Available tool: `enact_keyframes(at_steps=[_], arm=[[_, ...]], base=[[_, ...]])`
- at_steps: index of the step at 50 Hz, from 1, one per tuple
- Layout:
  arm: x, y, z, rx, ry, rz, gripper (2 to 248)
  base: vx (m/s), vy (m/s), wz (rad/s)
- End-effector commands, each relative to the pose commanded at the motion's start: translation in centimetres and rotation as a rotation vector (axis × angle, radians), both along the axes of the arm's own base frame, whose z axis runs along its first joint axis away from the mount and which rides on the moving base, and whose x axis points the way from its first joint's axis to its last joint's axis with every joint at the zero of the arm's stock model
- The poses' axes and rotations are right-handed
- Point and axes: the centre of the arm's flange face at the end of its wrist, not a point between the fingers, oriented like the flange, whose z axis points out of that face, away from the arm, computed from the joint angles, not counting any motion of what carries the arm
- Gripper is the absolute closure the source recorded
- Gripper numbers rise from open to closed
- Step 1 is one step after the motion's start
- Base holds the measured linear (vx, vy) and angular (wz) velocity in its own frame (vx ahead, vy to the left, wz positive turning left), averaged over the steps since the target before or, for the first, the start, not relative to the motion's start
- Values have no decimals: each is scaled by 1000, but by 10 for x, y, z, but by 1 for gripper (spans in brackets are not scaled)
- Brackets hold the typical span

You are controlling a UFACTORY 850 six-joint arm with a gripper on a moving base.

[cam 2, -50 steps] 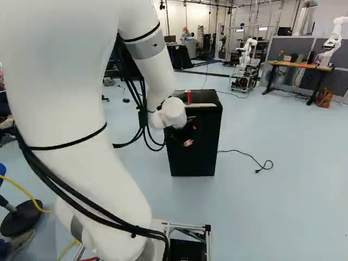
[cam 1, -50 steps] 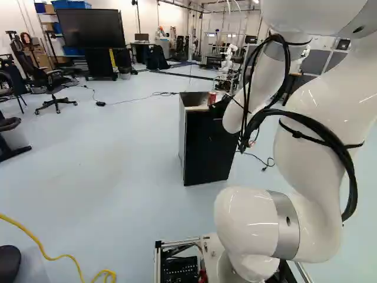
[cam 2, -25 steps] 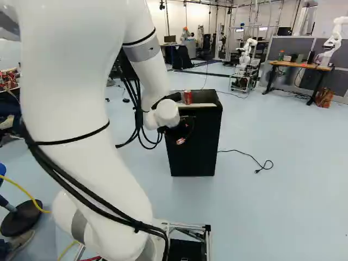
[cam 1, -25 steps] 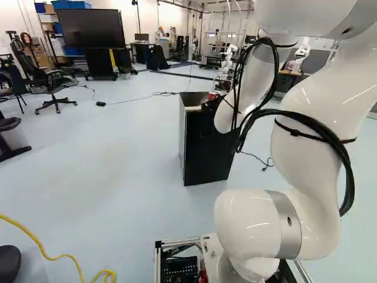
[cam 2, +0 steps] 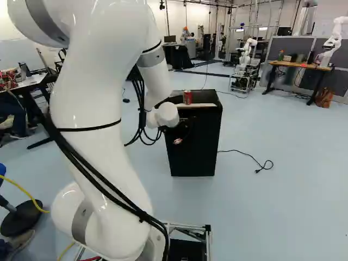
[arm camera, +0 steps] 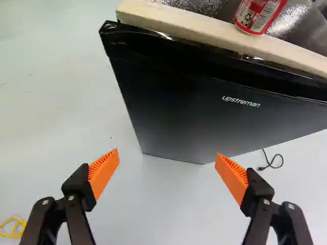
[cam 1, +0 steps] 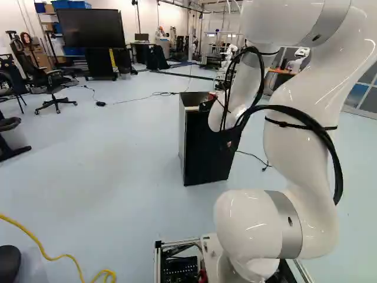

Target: Grab a drink from the fridge

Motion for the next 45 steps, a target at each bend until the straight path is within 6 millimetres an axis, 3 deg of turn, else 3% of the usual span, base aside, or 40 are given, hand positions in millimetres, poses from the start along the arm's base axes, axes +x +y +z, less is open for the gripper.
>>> enact_keyframes(at_steps=[45], arm=[[38, -7, -8, 64, -39, -153, 3]], base=[[0, 0, 0]])
